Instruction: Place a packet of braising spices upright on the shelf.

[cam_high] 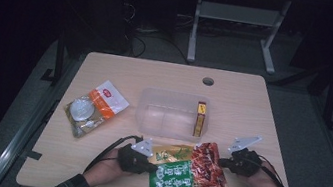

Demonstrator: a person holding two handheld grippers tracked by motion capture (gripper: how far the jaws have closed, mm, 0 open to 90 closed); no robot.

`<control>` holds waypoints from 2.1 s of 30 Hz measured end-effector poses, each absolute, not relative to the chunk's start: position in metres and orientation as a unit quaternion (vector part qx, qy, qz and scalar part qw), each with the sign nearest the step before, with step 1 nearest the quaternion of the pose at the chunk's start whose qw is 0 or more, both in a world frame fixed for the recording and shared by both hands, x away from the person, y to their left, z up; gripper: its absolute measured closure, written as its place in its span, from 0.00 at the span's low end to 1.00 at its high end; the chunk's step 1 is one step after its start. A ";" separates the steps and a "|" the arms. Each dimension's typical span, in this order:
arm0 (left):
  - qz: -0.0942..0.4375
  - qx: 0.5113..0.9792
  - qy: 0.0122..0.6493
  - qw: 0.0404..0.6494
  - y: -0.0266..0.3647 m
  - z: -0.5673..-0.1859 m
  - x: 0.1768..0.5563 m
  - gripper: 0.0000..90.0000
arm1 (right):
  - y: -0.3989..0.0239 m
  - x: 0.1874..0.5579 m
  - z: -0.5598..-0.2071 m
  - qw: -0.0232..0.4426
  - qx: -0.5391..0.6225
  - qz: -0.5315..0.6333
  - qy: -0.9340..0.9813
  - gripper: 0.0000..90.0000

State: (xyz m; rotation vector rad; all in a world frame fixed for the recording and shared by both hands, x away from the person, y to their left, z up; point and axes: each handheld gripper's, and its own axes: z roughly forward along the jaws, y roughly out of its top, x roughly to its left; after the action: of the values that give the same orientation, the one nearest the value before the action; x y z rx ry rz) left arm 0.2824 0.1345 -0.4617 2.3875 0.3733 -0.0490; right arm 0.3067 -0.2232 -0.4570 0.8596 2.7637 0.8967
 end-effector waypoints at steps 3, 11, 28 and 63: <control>-0.015 0.924 0.155 0.350 0.150 -0.461 0.277 1.00 | -0.206 0.305 -0.457 0.057 0.266 0.294 0.916 1.00; -0.016 0.922 0.185 0.340 0.194 -0.458 0.262 1.00 | -0.165 0.305 -0.456 0.060 0.221 0.290 0.929 1.00; 0.026 0.898 0.203 0.390 0.200 -0.434 0.279 0.63 | -0.153 0.309 -0.445 0.073 0.238 0.333 0.909 0.90; 0.012 0.917 0.157 0.367 0.111 -0.467 0.328 0.28 | -0.147 0.300 -0.459 0.029 0.208 0.314 0.926 1.00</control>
State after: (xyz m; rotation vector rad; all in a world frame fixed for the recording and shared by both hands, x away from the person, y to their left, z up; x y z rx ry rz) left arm 0.3276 0.1113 -0.4674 2.3559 0.4026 0.0316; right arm 0.3002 -0.1469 -0.4589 0.6416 2.8564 0.9674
